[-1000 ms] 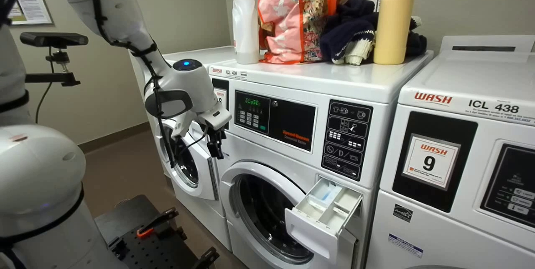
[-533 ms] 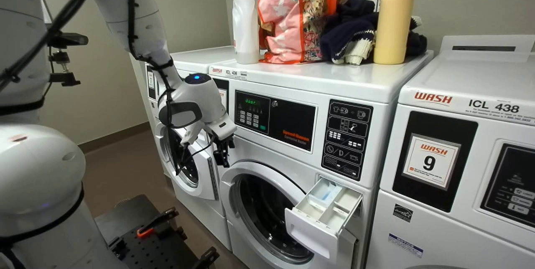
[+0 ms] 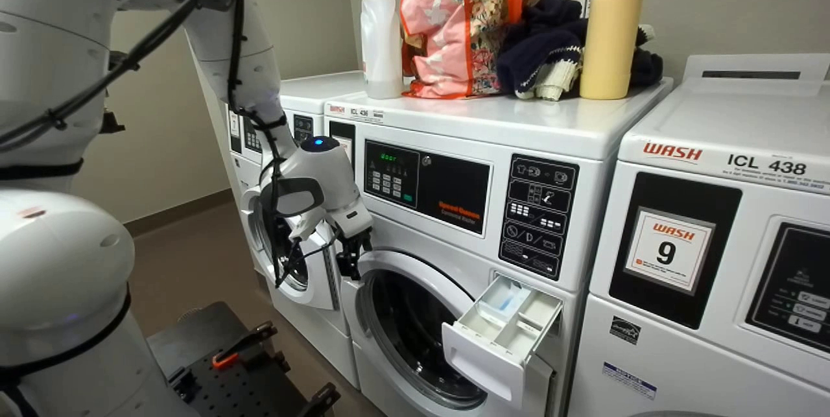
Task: Open the door of the washing machine and push the tray back in
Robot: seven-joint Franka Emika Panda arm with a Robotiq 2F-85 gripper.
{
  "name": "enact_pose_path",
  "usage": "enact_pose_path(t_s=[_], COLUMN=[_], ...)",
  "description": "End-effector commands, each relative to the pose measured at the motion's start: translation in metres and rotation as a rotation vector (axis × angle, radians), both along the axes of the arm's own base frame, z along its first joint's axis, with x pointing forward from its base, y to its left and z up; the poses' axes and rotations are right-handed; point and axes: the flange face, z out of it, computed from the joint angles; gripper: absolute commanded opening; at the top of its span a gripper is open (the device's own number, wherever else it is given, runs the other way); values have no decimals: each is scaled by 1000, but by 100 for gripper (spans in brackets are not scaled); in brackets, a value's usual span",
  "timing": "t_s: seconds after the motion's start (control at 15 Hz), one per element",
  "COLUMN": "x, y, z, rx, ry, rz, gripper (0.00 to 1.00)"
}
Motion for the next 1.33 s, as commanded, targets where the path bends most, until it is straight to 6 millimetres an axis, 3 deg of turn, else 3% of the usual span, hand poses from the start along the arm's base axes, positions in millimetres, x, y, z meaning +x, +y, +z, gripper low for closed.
enact_pose_path(t_s=[0.0, 0.67, 1.27], x=[4, -8, -34], y=[2, 1, -1], z=[-9, -7, -6], rx=[-12, 1, 57], ry=[-3, 65, 277], rz=[-53, -114, -123], gripper=[100, 100, 100])
